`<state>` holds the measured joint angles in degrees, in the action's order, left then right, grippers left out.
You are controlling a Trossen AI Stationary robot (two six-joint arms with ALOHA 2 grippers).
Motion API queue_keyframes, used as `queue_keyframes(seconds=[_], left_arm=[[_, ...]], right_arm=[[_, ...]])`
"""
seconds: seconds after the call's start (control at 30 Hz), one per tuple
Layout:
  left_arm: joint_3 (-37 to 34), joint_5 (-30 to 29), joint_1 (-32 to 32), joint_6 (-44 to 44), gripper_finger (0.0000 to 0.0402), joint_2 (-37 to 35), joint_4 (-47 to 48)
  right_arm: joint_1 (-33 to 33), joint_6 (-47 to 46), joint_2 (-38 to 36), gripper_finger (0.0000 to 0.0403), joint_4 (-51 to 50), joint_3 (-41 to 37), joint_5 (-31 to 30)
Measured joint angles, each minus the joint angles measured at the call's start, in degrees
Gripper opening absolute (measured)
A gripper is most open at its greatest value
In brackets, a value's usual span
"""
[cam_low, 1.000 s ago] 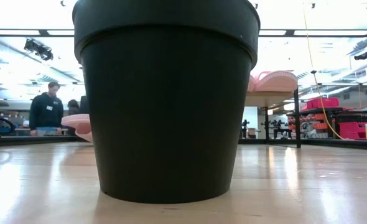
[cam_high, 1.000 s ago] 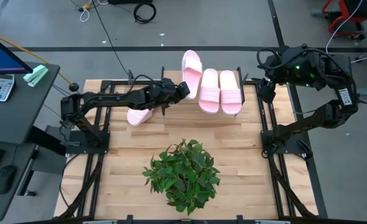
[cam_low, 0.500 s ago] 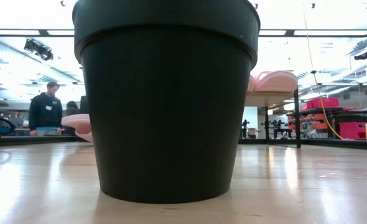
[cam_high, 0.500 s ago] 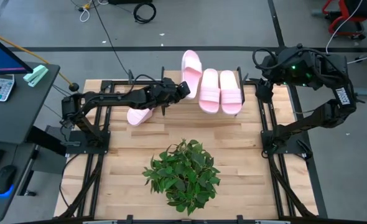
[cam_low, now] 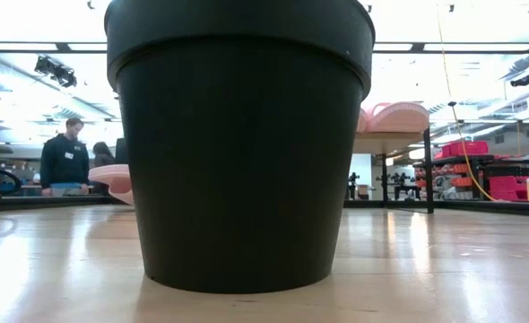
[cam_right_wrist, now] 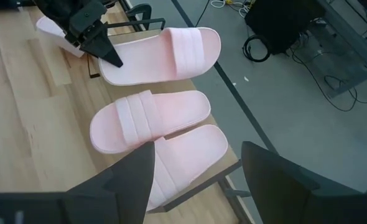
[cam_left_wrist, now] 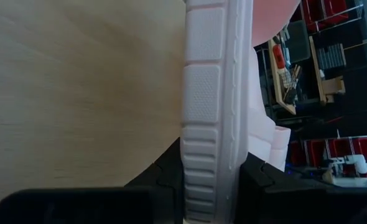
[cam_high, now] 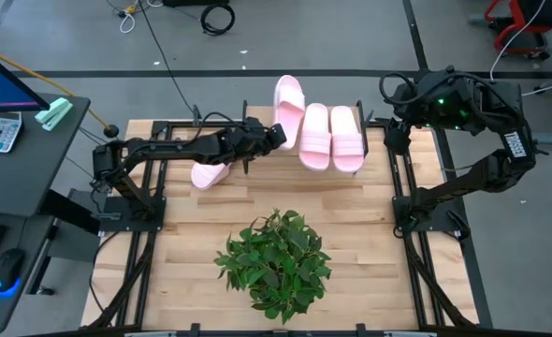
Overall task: Pick and place slides into the shelf
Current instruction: Put the bottom slide on the shelf
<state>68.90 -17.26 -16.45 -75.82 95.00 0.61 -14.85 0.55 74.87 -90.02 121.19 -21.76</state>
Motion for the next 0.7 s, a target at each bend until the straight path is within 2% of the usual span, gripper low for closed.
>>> queue_keyframes(seconds=[0.2, 0.33, 0.57, 0.7], left_arm=[[0.0, 0.0, 0.0, 0.0, 0.0078, 0.0, 0.0], [0.0, -0.1, 0.2, -0.7, 0.0091, 0.1, 0.0], [0.1, -0.5, 1.9, -3.4, 0.0078, 3.4, -4.4], [0.0, -0.5, 1.9, -3.4, 0.0088, 4.3, -4.1]], right_arm=[[0.0, 0.6, 0.0, 0.0245, 0.0, 0.0, 0.0], [0.0, 0.6, 0.0, 0.0245, 0.0, 0.0, 0.0], [0.0, 1.1, 0.0, 0.0245, 0.0, 0.0, 0.0], [0.0, 1.1, 0.0, 0.0245, 0.0, 0.0, 0.0]])
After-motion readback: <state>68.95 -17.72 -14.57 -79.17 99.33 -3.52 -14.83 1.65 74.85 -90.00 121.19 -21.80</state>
